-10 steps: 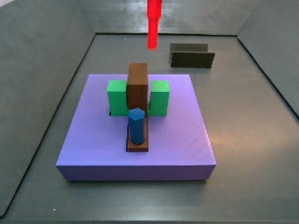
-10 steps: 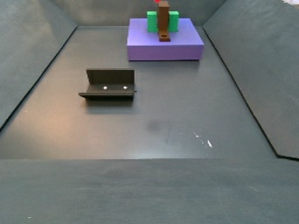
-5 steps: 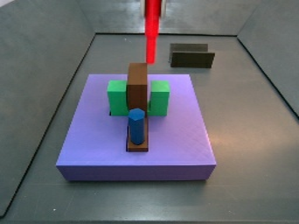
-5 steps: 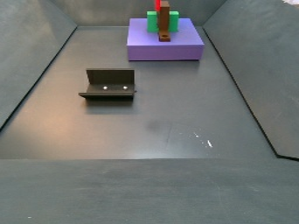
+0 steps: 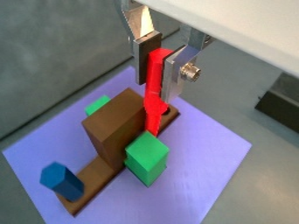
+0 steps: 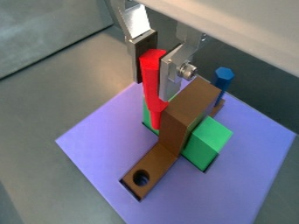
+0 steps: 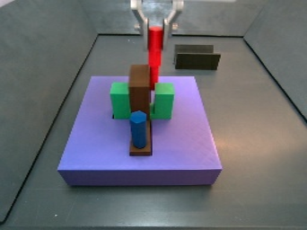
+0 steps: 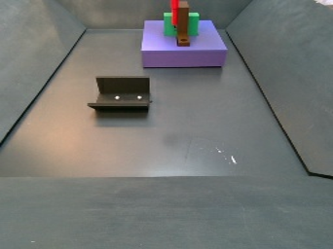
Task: Pick up the red object. Move up. Move to above the board. Insert the red object.
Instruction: Insert the red object.
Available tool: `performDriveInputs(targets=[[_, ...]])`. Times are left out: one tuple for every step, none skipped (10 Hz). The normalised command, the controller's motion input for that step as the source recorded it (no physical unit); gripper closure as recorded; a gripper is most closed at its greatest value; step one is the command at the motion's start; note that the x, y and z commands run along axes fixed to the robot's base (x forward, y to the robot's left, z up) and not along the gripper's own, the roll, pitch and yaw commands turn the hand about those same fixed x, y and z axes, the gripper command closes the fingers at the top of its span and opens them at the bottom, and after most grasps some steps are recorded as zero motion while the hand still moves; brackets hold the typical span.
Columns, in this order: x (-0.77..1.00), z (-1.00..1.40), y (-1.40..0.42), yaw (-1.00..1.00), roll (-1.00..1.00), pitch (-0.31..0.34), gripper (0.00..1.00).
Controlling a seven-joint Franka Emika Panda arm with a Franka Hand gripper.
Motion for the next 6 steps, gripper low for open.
performDriveInputs(targets=[[0.00,-0.45,-0.01,-0.02,0.10,-0.103,1.00],[0.00,0.23,0.65,-0.32,-0.03,0.107,1.00],[-0.19,0.27,0.51,-0.29,-0.08,0.061,1.00],[-0.05,0.24,0.23,-0.15,-0.02,0.051,1.00],[-0.04,0.00,-0.06,0.00,0.05,0.000,1.00],[-0.05,0.00,0.00,0.00,0.26,0.009,1.00]])
